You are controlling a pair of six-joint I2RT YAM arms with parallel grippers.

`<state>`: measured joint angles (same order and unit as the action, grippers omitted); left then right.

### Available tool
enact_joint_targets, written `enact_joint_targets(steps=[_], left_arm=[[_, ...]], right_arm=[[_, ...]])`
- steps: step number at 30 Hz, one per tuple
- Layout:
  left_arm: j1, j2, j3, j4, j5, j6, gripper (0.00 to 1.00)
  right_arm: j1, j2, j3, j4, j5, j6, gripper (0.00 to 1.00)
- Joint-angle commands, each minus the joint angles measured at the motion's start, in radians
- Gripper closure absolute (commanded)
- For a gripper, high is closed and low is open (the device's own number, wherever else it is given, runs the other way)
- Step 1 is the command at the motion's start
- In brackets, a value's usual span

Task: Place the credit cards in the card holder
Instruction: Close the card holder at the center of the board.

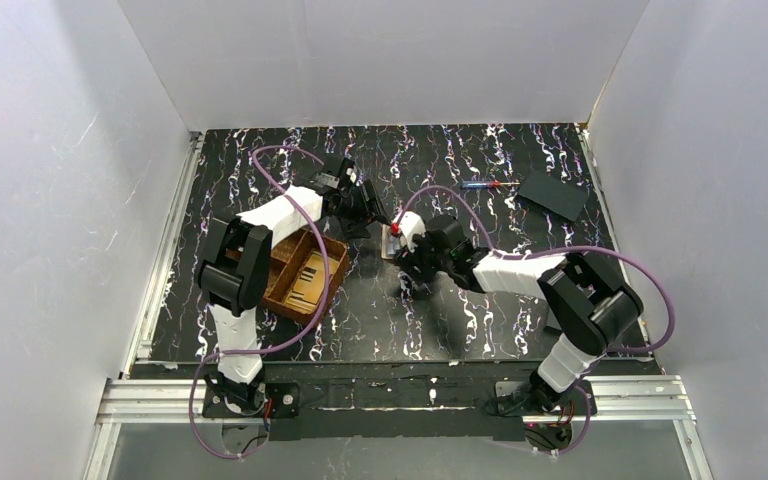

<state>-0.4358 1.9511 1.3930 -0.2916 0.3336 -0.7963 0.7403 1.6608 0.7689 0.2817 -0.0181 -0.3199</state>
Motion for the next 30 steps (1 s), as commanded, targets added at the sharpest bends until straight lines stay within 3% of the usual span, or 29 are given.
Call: enact_joint_targets(steps=[1,7,12,15,17,21,30], left_arm=[[0.022,-0.048,-0.015,0.012,0.037,0.101,0.37],[0.042,-0.090,-0.030,0.076,0.130,0.093,0.38],[0.044,-0.092,-0.007,0.131,0.192,0.079,0.37],[0.043,-0.054,0.034,0.134,0.206,0.086,0.34],[0.042,0.004,0.082,0.096,0.236,0.113,0.33],[0.018,0.086,0.139,0.026,0.215,0.224,0.30],[-0.034,0.185,0.258,-0.234,0.029,0.420,0.45]], right_arm=[[-0.062,-0.104,0.029,0.028,-0.101,0.183,0.25],[-0.106,-0.116,0.034,0.095,-0.200,0.248,0.23],[-0.108,-0.016,0.106,0.094,-0.326,0.271,0.32],[-0.108,0.054,0.138,0.106,-0.395,0.306,0.46],[-0.108,0.090,0.144,0.125,-0.420,0.344,0.51],[-0.109,0.121,0.095,0.193,-0.420,0.408,0.51],[-0.129,0.118,0.072,0.188,-0.415,0.505,0.48]])
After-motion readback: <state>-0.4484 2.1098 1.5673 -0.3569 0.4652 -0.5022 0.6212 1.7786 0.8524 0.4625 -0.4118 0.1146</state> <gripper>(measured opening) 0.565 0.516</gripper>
